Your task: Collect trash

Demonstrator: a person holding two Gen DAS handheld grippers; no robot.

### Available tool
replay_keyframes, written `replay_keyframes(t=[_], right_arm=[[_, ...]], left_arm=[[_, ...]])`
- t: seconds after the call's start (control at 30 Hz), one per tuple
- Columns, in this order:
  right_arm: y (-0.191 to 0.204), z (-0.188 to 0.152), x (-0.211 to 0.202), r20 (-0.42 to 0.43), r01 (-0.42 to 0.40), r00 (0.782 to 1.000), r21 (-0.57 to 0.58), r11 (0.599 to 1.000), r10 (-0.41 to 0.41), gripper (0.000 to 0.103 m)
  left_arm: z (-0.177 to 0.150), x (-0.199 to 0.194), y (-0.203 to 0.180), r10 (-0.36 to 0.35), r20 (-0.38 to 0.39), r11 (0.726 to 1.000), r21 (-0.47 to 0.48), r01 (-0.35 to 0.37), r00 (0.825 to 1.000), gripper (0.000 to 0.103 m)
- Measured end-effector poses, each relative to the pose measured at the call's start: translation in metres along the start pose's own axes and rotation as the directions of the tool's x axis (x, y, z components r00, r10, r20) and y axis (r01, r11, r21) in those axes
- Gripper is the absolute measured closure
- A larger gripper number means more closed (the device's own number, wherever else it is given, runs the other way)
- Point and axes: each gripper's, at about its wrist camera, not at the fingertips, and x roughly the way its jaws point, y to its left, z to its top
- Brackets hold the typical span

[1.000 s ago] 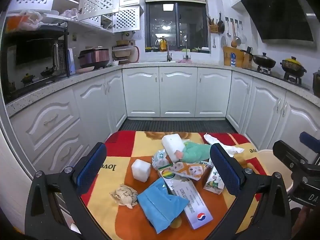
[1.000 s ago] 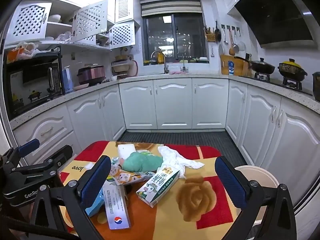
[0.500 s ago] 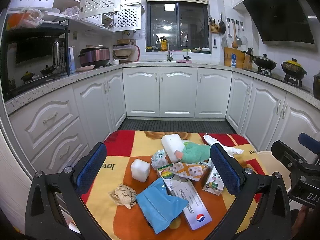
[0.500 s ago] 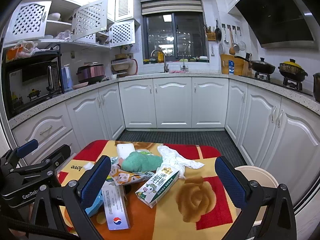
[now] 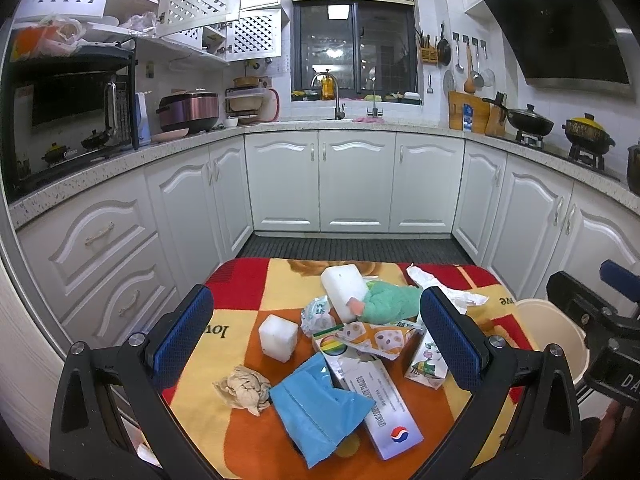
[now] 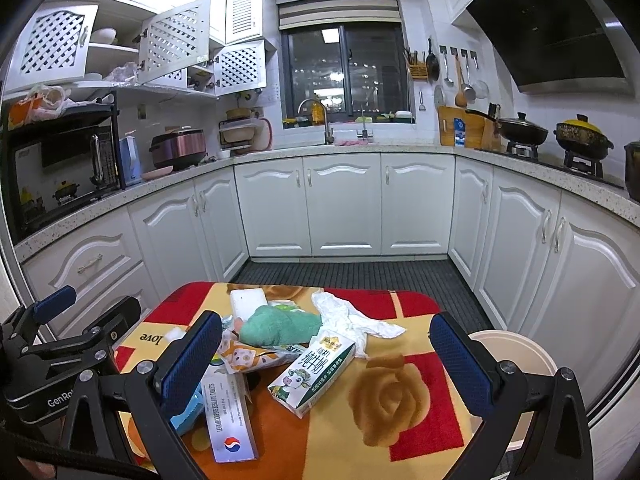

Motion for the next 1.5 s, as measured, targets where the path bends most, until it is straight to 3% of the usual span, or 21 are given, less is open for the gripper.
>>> replay_keyframes(t=[1.5], right_arm=[[-0.0077,-0.0046,0.008,-0.028,0.019,0.999,0.003,1.0,-0.019,0.0]], left_arm=[[-0.0072,0.0024,0.0003,-0.002,-0.016,1.0,-0.002,0.002,1.0,0.0]])
